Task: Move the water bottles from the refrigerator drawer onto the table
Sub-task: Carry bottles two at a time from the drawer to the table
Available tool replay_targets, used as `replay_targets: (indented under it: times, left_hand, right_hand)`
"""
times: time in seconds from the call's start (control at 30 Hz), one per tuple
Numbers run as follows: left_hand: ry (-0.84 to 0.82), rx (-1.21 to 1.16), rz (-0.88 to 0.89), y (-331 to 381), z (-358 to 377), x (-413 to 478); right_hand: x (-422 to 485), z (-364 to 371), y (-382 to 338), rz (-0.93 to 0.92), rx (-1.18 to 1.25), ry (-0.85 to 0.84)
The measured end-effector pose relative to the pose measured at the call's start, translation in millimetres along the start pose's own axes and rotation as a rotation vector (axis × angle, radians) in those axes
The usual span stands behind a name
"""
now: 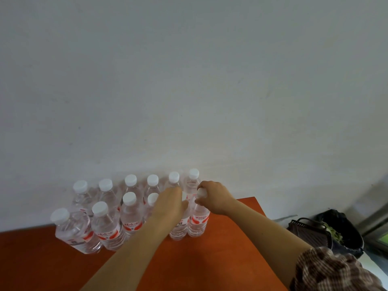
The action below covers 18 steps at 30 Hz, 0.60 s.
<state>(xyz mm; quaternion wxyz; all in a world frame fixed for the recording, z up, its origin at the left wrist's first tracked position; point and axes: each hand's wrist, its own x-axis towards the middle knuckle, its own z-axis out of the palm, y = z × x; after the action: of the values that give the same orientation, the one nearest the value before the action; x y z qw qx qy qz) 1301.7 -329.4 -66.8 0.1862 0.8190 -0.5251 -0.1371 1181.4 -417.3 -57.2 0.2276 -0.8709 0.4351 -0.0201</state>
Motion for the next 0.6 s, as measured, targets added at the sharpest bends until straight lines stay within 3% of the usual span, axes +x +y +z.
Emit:
replay_targets:
  times: [0.3, 0.6]
  left_hand:
    - [-0.009, 0.100, -0.010, 4, -3, -2]
    - [0.175, 0.301, 0.140, 28, -5, -26]
  right_hand:
    - [-4, 4, 1, 0.036, 0.010, -0.006]
    - [-50, 9, 22, 0.087, 0.226, 0.111]
